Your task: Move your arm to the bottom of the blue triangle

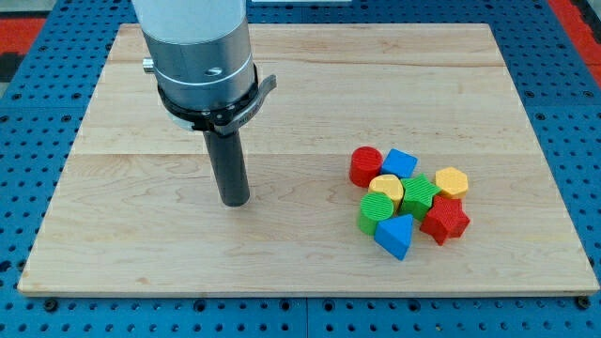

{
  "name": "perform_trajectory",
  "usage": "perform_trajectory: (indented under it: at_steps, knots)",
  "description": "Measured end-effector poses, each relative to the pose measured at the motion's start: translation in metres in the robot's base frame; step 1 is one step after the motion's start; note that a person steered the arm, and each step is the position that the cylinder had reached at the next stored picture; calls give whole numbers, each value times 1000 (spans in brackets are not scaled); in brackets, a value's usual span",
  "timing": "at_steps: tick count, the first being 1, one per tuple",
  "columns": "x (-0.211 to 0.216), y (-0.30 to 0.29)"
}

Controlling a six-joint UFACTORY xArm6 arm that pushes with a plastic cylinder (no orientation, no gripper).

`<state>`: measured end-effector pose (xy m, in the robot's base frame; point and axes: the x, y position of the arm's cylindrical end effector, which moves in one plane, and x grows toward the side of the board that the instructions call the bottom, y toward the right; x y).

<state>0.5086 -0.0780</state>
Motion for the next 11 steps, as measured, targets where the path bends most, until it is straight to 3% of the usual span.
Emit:
perform_trajectory:
  at_steps: [2, 3, 8, 10, 11]
  knots:
    - [-19, -3]
    - [-24, -37]
    - [-25, -21]
    - [108, 24]
    - [109, 85]
